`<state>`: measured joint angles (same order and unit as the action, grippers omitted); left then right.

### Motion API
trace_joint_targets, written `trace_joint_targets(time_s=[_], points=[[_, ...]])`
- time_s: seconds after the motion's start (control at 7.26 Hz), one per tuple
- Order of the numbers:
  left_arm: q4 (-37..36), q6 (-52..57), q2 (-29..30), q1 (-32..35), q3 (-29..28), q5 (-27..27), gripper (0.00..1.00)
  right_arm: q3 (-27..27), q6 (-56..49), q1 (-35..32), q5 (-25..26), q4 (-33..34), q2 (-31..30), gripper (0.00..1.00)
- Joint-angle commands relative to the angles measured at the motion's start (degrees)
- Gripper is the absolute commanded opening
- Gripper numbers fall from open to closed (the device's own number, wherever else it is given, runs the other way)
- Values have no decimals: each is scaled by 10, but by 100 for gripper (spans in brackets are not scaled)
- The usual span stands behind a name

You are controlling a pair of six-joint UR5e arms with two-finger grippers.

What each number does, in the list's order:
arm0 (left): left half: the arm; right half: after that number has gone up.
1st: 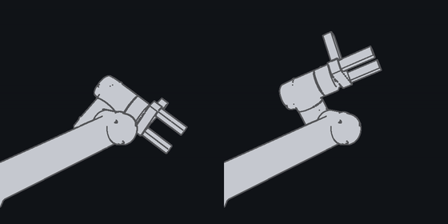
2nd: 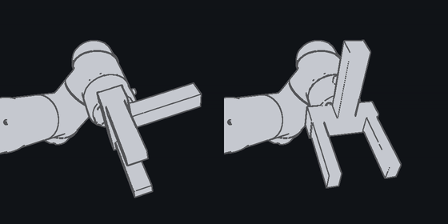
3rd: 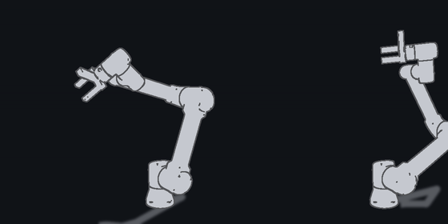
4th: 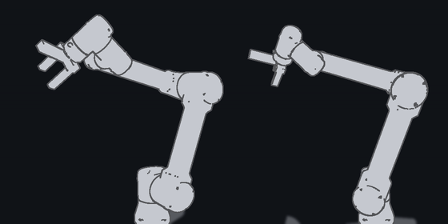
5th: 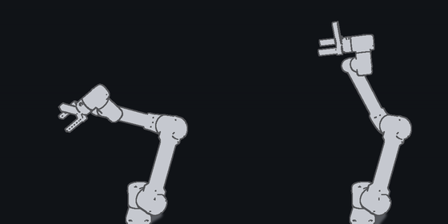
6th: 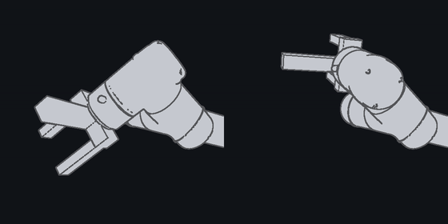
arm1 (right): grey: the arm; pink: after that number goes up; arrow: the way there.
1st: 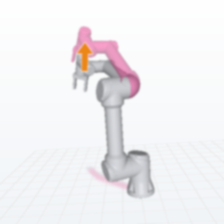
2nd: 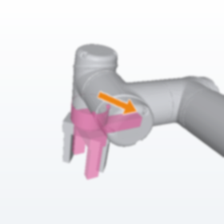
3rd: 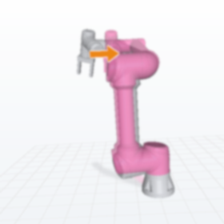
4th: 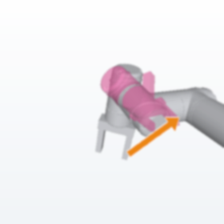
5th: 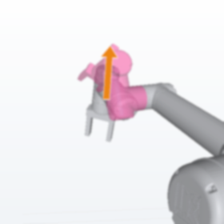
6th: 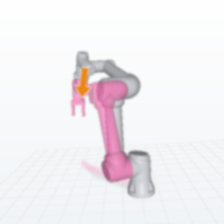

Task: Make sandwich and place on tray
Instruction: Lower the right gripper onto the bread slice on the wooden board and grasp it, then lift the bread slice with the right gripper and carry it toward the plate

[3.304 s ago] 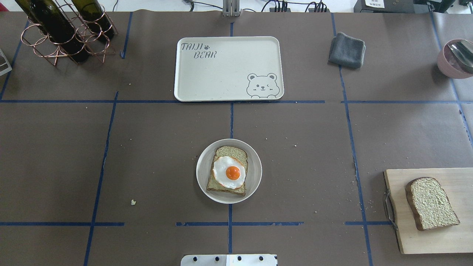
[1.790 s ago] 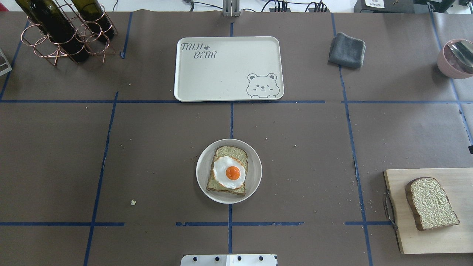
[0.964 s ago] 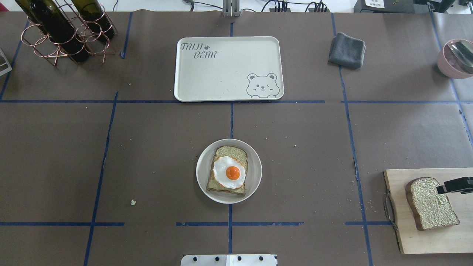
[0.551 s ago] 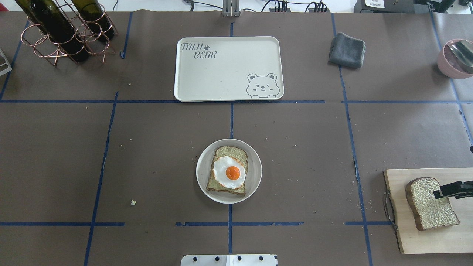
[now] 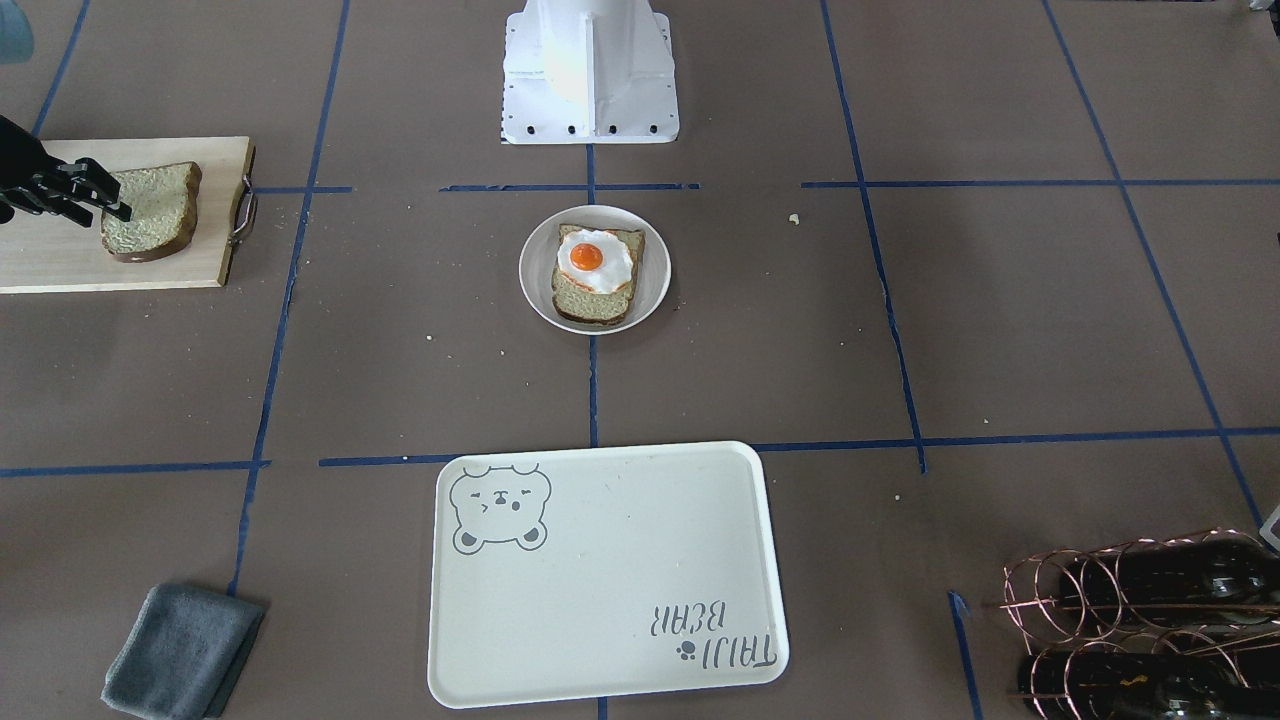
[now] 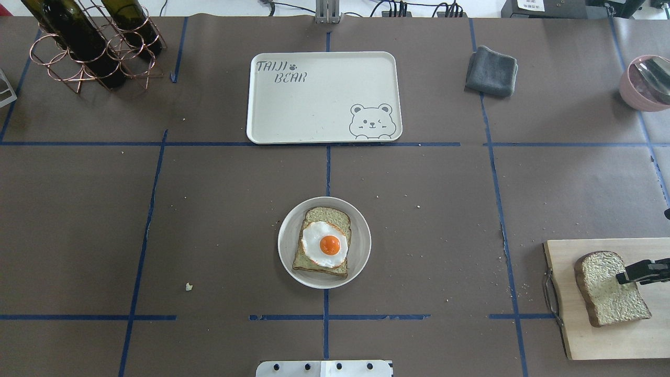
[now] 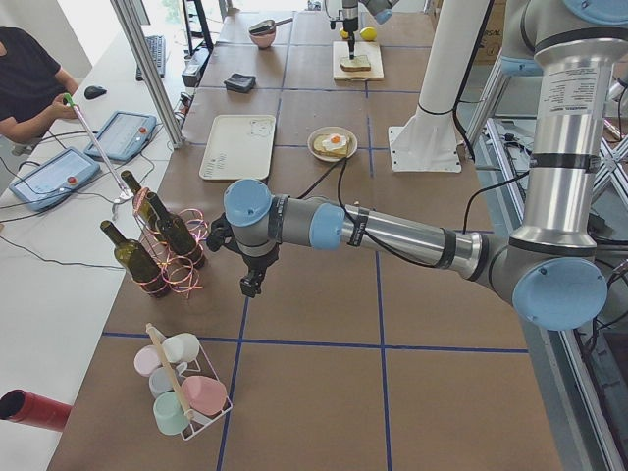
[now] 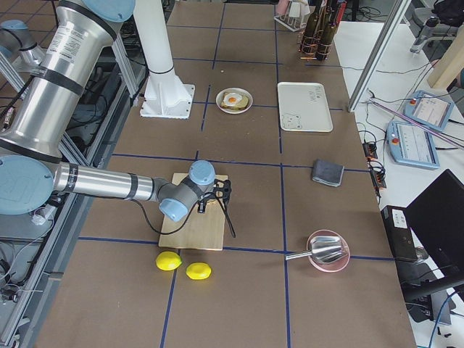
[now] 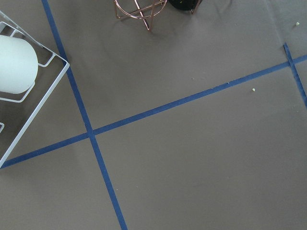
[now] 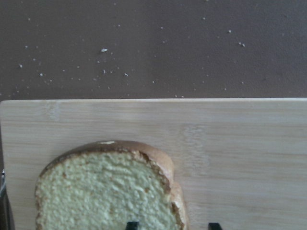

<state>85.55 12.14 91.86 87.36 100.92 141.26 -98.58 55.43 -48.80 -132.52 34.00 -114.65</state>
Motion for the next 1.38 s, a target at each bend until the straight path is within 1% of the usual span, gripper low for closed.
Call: trace_joint_targets(time_s=[0.0, 0.28, 0.41, 0.69, 0.83, 0.96, 1.24], points=[[0, 0, 0, 0, 4, 1, 100, 1, 0, 0, -4, 0, 0, 0], [0, -1, 0, 1, 9, 7, 100, -2, 0, -1, -6, -1, 0, 0], [-1, -1, 0, 2, 10, 18, 100, -22, 2, -4, -29, -11, -2, 0], [-1, -1, -1, 2, 14, 20, 100, -44, 9, -49, -88, -52, 3, 0], [-1, -1, -1, 2, 14, 20, 100, -53, 17, -55, -95, -53, 20, 0], [-1, -1, 0, 2, 14, 21, 100, -61, 37, -54, -86, -51, 48, 0], [-1, -1, -1, 2, 14, 21, 100, -54, 181, -53, -95, -46, 163, 0]])
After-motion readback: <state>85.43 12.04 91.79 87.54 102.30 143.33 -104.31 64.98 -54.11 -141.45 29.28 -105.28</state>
